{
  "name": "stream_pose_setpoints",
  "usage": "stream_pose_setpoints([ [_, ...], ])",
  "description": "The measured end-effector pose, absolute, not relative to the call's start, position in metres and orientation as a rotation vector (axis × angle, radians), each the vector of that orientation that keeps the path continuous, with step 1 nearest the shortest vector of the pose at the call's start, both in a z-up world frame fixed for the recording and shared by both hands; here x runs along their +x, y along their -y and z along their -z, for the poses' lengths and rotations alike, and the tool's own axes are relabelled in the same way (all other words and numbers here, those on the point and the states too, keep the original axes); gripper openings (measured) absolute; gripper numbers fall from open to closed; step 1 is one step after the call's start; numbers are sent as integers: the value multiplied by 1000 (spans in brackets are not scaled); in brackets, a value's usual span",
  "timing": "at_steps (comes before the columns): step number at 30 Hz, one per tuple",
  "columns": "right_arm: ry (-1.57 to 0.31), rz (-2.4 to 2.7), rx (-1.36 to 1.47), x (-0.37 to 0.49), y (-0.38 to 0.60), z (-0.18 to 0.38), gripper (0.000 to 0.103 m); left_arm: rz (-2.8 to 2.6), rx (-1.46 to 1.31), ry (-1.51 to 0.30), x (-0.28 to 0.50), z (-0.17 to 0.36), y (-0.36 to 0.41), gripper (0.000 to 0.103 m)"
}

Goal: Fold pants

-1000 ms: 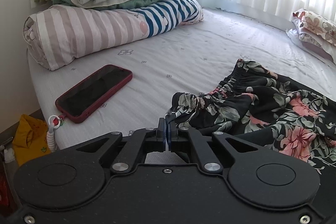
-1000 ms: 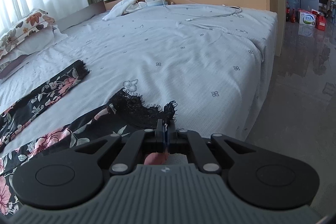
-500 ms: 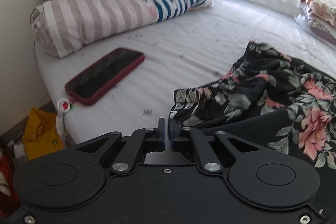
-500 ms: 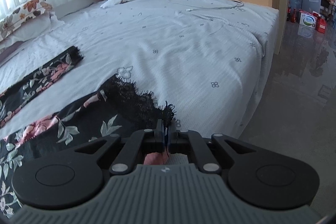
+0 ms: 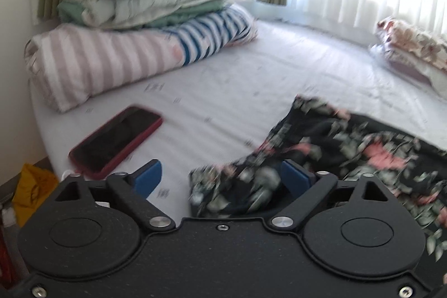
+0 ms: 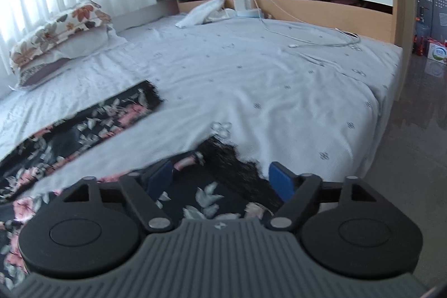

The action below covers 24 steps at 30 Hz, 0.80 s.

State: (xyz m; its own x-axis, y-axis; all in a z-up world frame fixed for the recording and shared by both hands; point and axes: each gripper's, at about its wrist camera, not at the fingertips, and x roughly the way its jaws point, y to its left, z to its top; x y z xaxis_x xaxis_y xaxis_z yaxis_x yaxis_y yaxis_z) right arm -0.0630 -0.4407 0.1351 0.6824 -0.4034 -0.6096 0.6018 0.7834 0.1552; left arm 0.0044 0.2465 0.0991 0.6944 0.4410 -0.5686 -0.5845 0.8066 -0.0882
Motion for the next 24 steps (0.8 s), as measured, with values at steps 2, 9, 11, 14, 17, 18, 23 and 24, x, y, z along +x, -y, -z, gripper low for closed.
stream_pose_setpoints([
  [2, -577, 552, 378, -56, 438, -146, 90, -547, -274, -545, 14, -112, -246, 98],
  [9, -547, 474, 396, -9, 426, -182, 90, -456, -326, -533, 74, -145, -247, 101],
  [11, -558, 442, 399, 11, 424, -191, 90, -442, -336, -551, 100, -148, -248, 103],
  [14, -584, 415, 399, 47, 418, -200, 90, -388, -406, -617, 141, -144, -253, 103],
  [17, -618, 401, 425, 84, 416, -202, 90, -380, -502, -708, 183, -130, -261, 103],
  [18, -631, 401, 438, 97, 416, -201, 90, -382, -532, -729, 195, -123, -265, 103],
  [23, -665, 406, 497, 157, 417, -187, 90, -432, -674, -813, 251, -88, -281, 103],
  [24, -668, 403, 504, 170, 417, -183, 90, -445, -685, -824, 262, -82, -283, 103],
])
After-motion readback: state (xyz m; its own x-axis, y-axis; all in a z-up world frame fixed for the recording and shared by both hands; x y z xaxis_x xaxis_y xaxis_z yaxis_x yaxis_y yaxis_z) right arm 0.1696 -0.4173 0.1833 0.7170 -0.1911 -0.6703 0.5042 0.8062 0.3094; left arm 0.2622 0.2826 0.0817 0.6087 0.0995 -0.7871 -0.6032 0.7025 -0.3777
